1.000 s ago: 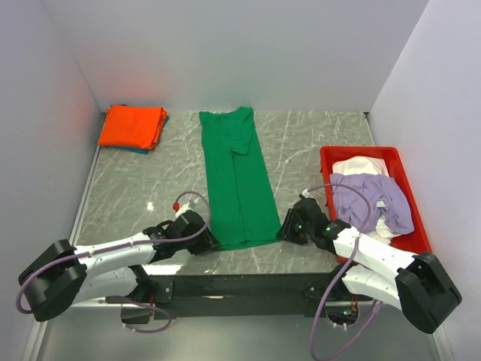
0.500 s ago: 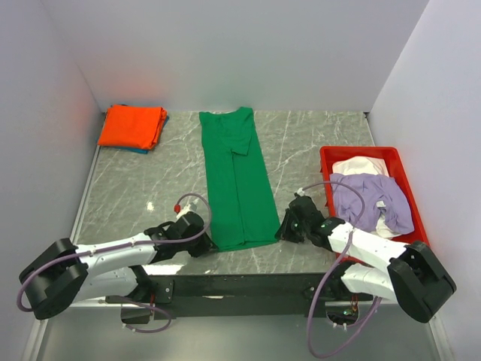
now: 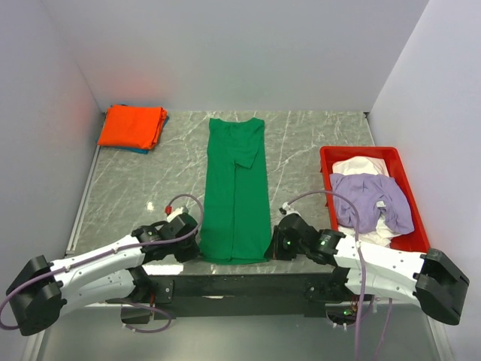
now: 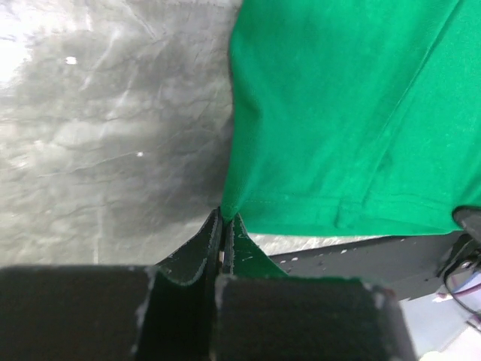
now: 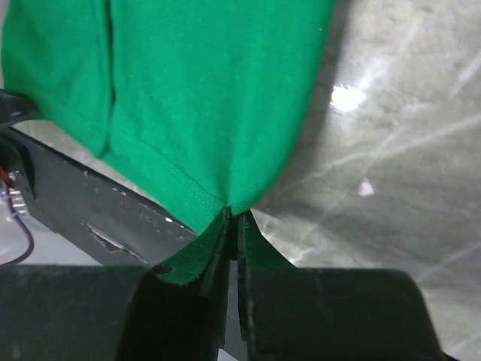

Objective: Fold and stack the t-shirts
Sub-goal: Fold the tshirt

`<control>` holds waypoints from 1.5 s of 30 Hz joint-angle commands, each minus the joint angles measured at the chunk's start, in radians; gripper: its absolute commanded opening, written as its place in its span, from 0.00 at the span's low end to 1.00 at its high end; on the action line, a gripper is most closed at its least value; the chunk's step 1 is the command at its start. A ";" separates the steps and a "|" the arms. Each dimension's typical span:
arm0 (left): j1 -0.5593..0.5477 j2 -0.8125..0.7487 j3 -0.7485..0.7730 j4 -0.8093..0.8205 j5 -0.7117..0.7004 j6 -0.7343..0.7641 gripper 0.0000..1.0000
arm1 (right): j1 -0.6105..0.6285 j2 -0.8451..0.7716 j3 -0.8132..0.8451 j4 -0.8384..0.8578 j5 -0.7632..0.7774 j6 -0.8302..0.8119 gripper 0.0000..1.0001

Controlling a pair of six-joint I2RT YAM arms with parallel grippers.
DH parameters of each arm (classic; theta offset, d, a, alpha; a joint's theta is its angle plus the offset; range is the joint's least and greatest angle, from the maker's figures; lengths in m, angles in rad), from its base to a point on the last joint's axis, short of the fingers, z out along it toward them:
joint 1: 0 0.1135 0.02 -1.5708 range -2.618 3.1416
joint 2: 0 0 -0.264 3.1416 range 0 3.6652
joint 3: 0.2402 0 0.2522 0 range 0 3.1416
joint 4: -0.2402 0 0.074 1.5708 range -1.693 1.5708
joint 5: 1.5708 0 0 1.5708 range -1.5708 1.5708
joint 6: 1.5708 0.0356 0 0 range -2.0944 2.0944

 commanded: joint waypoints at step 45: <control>0.428 0.797 0.701 0.391 -0.099 0.265 0.01 | -0.429 0.841 0.875 0.002 0.145 -0.262 0.00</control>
